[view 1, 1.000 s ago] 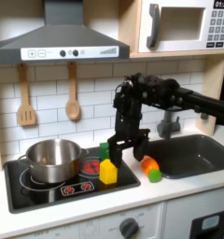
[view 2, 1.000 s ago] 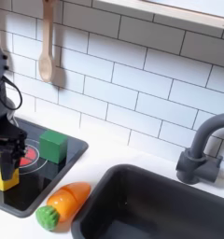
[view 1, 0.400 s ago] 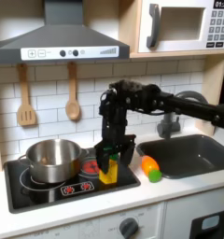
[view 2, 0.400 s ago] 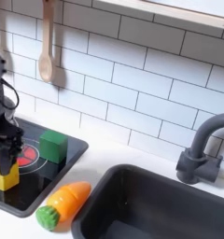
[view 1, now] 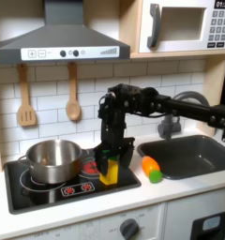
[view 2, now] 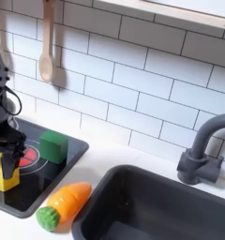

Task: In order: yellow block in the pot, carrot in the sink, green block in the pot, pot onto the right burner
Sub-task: 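Put the yellow block in the pot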

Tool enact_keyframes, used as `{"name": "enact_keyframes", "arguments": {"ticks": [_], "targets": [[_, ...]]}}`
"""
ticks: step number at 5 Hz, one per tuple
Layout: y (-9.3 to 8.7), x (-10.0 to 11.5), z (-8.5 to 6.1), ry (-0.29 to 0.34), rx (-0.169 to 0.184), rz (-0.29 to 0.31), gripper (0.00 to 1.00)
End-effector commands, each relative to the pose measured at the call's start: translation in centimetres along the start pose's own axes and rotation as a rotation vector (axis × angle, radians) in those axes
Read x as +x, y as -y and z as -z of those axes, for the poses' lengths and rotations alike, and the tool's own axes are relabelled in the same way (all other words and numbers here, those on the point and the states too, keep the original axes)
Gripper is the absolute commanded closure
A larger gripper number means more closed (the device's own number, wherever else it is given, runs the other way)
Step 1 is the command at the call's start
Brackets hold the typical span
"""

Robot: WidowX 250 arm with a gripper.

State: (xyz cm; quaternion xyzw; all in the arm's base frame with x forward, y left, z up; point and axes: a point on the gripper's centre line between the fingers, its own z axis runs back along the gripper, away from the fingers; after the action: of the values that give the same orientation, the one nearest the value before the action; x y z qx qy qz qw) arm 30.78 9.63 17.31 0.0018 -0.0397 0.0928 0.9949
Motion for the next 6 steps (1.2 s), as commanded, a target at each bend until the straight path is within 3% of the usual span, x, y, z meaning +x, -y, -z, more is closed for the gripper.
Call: {"name": "enact_keyframes", "arguments": {"ticks": [1, 4, 6], "targets": [[0.9, 0.7, 0.8, 0.005, -0.007, 0.029, 0.0], [0.4, 0.9, 2.2, -0.033, 0.001, 0.019, 0.0], [0.4, 1.7, 2.4, -0.025, -0.007, 0.023, 0.0]]}}
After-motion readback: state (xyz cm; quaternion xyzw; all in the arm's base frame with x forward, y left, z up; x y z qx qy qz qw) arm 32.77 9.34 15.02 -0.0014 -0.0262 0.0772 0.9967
